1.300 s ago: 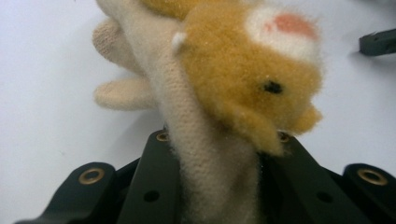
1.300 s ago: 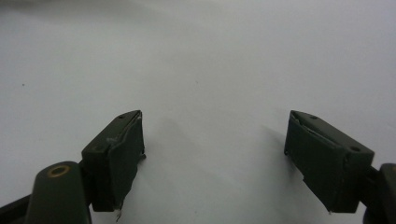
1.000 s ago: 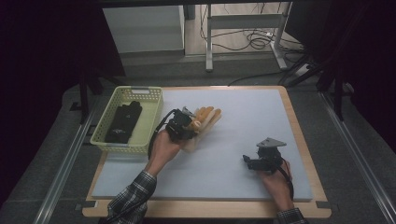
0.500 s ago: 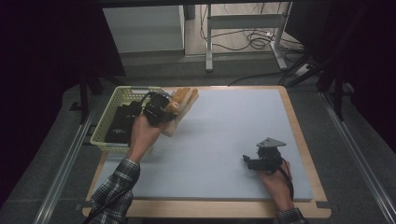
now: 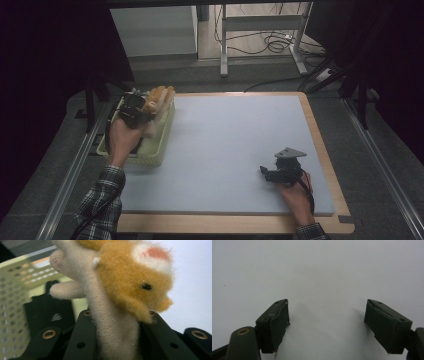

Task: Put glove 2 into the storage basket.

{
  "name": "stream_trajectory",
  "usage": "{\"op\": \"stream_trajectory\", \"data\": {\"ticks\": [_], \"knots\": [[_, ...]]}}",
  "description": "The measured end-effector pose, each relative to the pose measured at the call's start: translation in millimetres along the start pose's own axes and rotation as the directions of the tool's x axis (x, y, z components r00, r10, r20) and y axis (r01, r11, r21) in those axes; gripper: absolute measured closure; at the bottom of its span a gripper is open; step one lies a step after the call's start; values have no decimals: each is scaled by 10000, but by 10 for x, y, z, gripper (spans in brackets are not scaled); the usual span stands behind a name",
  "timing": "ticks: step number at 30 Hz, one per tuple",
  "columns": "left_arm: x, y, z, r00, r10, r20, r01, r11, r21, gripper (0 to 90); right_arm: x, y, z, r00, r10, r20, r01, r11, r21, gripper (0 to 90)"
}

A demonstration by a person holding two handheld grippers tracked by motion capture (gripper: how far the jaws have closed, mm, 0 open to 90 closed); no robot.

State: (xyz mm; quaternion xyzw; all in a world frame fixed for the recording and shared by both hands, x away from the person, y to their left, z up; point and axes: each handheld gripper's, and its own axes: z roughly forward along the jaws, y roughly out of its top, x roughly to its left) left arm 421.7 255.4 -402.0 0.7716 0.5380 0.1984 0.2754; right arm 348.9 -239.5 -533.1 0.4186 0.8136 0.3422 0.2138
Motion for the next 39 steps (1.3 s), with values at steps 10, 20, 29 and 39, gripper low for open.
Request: {"op": "stream_trajectory", "data": {"ticks": [10, 20, 29, 39], "knots": [[352, -249, 319, 9974, -671, -260, 687, 9955, 656, 754, 0, 0, 0, 10000, 4, -1, -4, 10000, -1, 195], [194, -269, 773, 9999, -166, 34, 159, 9867, 1620, 747, 0, 0, 0, 10000, -2, 1, 2, 10000, -4, 195], [79, -237, 1056, 9999, 103, -74, -82, 9704, 2414, 444, -1, 0, 0, 10000, -2, -3, 2, 10000, -6, 195], [161, -134, 641, 9998, 211, 31, -213, 9915, 1281, 145, 0, 0, 1, 10000, 4, 1, -4, 10000, -3, 195]]}}
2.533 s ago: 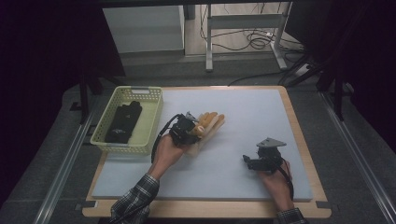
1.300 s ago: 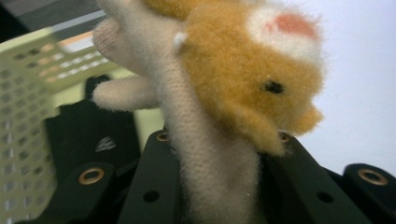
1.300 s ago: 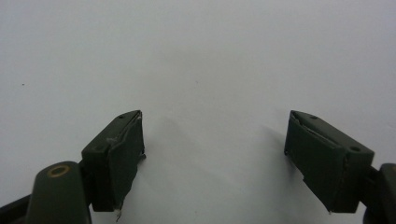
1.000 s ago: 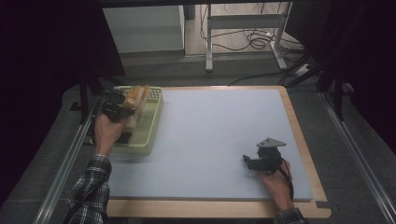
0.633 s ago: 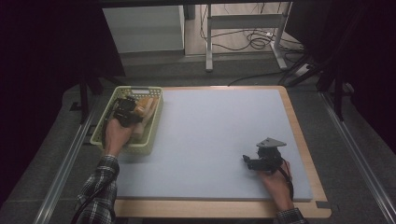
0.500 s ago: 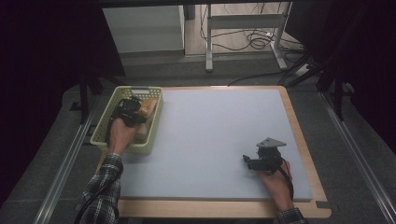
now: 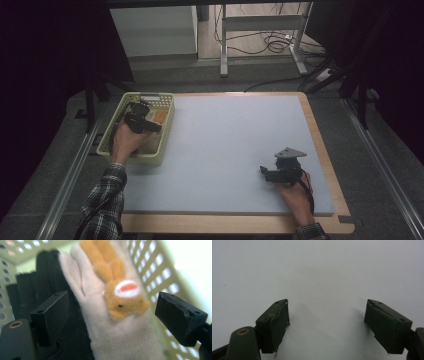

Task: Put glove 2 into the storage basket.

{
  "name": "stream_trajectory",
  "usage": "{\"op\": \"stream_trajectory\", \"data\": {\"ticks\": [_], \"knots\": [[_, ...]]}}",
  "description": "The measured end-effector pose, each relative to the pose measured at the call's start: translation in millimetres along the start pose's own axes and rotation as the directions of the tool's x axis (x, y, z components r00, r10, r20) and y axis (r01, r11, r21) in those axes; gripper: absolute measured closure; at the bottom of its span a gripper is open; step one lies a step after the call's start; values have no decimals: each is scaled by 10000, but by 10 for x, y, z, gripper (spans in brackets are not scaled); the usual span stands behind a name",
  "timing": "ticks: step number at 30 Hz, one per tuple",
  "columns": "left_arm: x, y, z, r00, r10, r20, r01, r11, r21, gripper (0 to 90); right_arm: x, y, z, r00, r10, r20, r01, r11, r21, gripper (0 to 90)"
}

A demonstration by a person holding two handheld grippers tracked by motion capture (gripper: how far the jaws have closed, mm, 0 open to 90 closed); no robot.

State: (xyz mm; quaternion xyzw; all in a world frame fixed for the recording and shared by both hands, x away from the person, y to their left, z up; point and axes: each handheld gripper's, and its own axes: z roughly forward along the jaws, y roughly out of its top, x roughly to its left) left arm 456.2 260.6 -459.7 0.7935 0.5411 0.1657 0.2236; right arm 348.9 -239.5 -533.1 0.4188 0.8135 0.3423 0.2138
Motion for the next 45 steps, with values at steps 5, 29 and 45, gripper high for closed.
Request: {"op": "stream_trajectory", "data": {"ticks": [5, 29, 45], "knots": [[-39, 13, 64, 9996, 219, 184, -221, 9997, 116, 392, -1, 0, 0, 10000, -1, -2, 1, 10000, 1, 195], [141, -64, 114, 9873, -1084, 1158, 1192, 9887, -906, 284, -1, 0, 0, 10000, -15, -3, 15, 10000, -6, 195], [147, -210, -49, 9857, -796, 1485, 1044, 9803, -1675, 96, 0, 0, -1, 10000, -28, 3, 28, 10000, -2, 195]]}}
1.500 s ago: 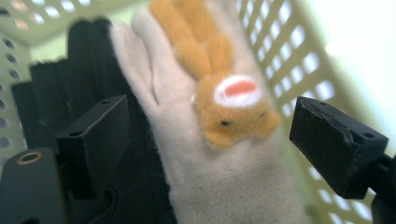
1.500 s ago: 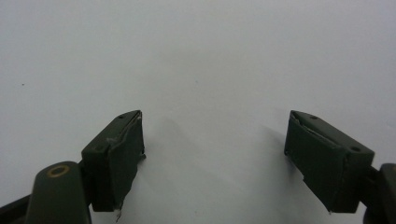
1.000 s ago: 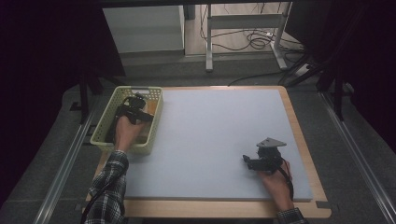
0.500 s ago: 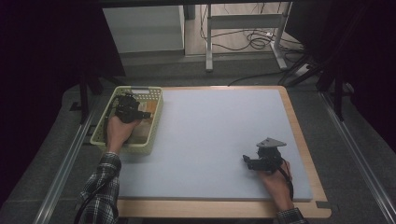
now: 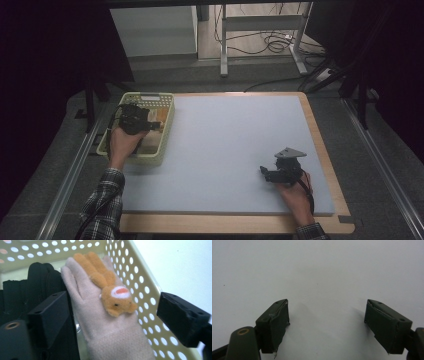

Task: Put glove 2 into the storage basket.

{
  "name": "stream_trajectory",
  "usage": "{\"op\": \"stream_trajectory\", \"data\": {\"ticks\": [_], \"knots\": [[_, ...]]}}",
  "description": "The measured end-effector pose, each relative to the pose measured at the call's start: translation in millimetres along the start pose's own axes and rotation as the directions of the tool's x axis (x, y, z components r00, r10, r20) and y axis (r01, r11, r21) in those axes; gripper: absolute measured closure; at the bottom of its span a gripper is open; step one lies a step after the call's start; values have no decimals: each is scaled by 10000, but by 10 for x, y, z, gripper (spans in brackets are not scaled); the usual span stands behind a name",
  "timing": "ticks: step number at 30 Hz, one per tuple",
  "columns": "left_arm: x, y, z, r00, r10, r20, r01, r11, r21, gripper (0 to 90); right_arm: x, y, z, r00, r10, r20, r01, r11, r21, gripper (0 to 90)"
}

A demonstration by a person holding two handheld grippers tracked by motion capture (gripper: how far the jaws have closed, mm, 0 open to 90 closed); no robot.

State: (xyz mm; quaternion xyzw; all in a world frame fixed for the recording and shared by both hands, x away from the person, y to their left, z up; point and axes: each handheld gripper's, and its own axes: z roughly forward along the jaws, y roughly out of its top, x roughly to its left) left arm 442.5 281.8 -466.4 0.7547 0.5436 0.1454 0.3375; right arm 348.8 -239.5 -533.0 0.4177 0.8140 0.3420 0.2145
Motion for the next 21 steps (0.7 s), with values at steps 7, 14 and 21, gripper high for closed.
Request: {"op": "stream_trajectory", "data": {"ticks": [7, 14, 21], "knots": [[-75, -38, -149, 9991, 387, 181, -381, 9989, -286, 51, 1, 0, 0, 10000, -9, 14, 9, 10000, -1, 194], [-175, -68, -243, 9961, 816, 339, -803, 9960, -379, 37, 1, 0, 0, 10000, -1, 14, 1, 10000, 4, 194], [-361, -82, -331, 9893, 1214, 812, -1160, 9909, -677, 34, 2, 0, 0, 10000, -1, 17, 1, 10000, 5, 193]]}}
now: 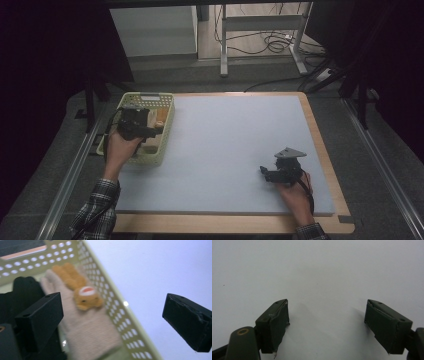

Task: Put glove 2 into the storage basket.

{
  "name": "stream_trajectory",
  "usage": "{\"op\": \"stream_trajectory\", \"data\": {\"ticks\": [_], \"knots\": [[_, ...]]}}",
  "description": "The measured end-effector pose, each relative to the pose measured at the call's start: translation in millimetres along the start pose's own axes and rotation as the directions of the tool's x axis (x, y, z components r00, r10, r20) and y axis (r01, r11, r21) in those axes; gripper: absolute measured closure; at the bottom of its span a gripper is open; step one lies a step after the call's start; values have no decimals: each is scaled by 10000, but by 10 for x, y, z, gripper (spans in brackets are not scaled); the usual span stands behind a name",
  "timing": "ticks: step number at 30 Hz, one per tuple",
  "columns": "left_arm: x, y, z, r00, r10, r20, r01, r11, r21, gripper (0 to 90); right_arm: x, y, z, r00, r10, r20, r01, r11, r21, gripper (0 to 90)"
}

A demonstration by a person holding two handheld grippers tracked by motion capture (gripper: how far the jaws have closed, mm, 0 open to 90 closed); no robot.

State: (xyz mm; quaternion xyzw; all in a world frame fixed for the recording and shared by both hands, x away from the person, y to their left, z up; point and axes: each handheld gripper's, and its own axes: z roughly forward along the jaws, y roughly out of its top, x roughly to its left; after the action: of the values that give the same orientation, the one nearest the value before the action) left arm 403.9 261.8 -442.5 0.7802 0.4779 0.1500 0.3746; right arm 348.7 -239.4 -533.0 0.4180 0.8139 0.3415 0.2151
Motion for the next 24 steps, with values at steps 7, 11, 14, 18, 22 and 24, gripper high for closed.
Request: {"op": "stream_trajectory", "data": {"ticks": [7, 11, 14, 18, 22, 24], "knots": [[-232, -28, 4, 9971, 517, 556, -511, 9986, -130, 32, 0, 1, -1, 10000, -8, 5, 8, 10000, 20, 193], [-368, -62, 33, 9933, 818, 821, -800, 9965, -241, 32, 0, 1, -1, 10000, -9, 6, 9, 10000, 20, 193], [-480, -86, 53, 9895, 1020, 1020, -990, 9945, -345, 32, -1, 1, -1, 10000, -18, 6, 18, 10000, 17, 193], [-646, -121, 71, 9819, 1362, 1316, -1307, 9902, -499, 32, -1, 2, -1, 10000, -24, 3, 23, 10000, 12, 192], [-817, -169, 94, 9724, 1684, 1617, -1595, 9850, -666, 32, 0, 2, -2, 10000, -11, 0, 11, 10000, 14, 193], [-868, -187, 103, 9691, 1792, 1696, -1694, 9830, -711, 32, -1, 2, -2, 10000, -13, 0, 13, 10000, 15, 192]]}}
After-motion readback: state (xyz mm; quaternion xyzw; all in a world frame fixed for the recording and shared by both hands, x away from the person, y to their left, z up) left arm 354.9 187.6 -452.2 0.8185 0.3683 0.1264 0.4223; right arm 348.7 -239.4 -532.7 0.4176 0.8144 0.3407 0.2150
